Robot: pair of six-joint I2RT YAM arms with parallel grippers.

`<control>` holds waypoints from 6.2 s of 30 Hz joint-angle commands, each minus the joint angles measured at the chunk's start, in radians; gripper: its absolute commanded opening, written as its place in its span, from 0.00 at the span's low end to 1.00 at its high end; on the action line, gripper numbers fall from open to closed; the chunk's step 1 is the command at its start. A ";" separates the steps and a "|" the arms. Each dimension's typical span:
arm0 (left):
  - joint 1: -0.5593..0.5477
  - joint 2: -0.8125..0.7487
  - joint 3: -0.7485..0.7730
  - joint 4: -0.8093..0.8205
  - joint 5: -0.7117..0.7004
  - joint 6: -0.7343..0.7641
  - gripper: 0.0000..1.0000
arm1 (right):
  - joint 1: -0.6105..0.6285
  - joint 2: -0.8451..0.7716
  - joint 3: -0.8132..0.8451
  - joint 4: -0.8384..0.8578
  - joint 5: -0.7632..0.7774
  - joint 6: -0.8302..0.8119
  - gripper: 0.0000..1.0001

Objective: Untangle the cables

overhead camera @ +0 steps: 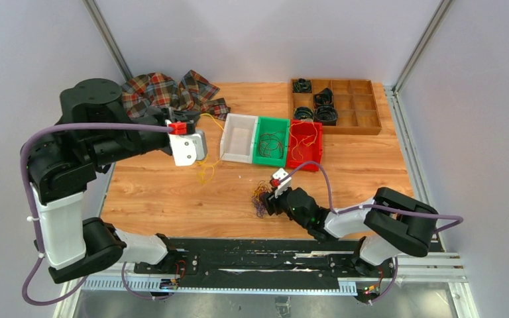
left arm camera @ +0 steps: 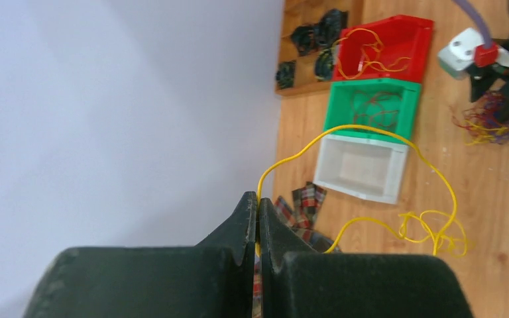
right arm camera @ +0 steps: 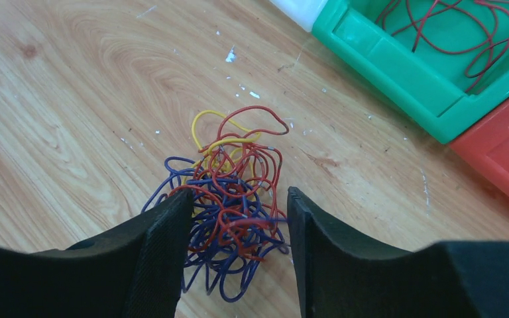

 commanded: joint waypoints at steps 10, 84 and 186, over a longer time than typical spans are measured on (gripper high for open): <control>-0.006 -0.080 -0.229 0.044 0.015 0.061 0.00 | 0.010 -0.374 0.205 -0.261 -0.078 -0.105 0.76; -0.001 -0.209 -0.654 0.310 -0.209 -0.236 0.98 | -0.625 -0.160 0.805 -0.810 -0.209 -0.150 0.01; 0.078 -0.251 -0.730 0.301 -0.102 -0.215 0.98 | -0.728 0.167 0.781 -0.976 -0.154 0.071 0.01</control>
